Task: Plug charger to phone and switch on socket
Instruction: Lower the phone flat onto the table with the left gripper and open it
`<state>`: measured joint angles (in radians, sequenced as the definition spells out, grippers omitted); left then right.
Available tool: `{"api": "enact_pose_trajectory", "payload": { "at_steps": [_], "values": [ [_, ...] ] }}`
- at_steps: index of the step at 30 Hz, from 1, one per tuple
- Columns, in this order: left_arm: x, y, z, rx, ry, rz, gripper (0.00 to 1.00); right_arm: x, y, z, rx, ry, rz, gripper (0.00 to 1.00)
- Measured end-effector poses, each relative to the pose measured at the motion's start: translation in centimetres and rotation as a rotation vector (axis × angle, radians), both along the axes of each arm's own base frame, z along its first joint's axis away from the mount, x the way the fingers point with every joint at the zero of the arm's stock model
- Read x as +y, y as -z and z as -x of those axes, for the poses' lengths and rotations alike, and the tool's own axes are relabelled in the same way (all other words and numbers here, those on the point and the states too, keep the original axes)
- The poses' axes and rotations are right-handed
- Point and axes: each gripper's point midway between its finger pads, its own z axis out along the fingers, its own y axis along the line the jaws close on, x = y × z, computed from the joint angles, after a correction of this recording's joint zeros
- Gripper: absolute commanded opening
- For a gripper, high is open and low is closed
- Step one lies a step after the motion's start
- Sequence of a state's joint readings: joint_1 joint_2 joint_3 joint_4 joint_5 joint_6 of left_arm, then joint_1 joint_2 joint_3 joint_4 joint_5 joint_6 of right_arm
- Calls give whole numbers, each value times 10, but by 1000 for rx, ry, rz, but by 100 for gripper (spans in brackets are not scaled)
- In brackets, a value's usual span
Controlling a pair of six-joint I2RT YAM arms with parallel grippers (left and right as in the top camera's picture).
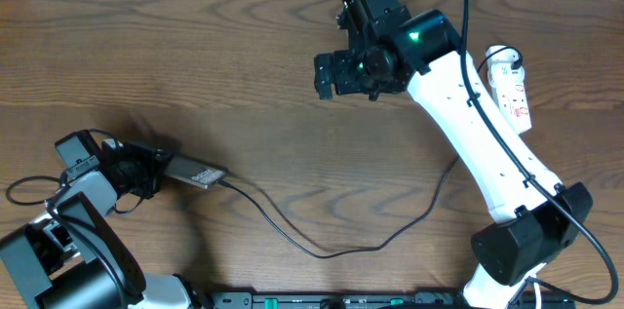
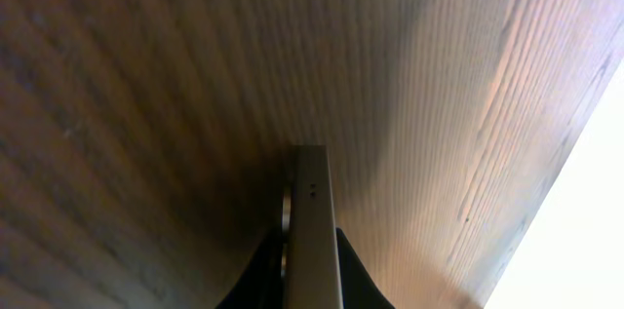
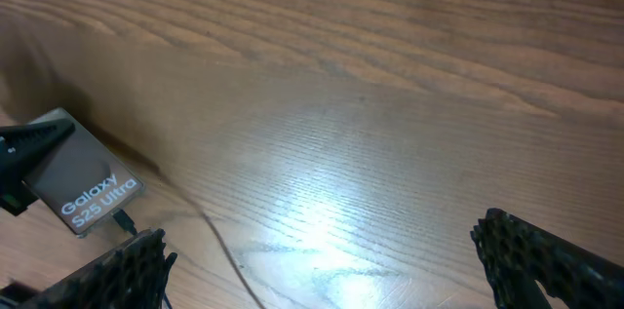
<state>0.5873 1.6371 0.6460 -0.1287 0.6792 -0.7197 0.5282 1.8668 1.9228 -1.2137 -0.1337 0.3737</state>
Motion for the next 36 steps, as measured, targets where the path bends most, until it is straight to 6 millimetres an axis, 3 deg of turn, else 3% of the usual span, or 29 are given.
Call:
{"api": "enact_pose_trajectory", "payload": {
  "at_steps": [21, 36],
  "values": [
    [2, 1, 11, 62, -7, -26, 7, 11, 0, 8, -1, -30, 4, 99],
    [20, 4, 10, 82, -42, -122, 7, 12, 0, 8, -1, -33, 4, 99]
  ]
}}
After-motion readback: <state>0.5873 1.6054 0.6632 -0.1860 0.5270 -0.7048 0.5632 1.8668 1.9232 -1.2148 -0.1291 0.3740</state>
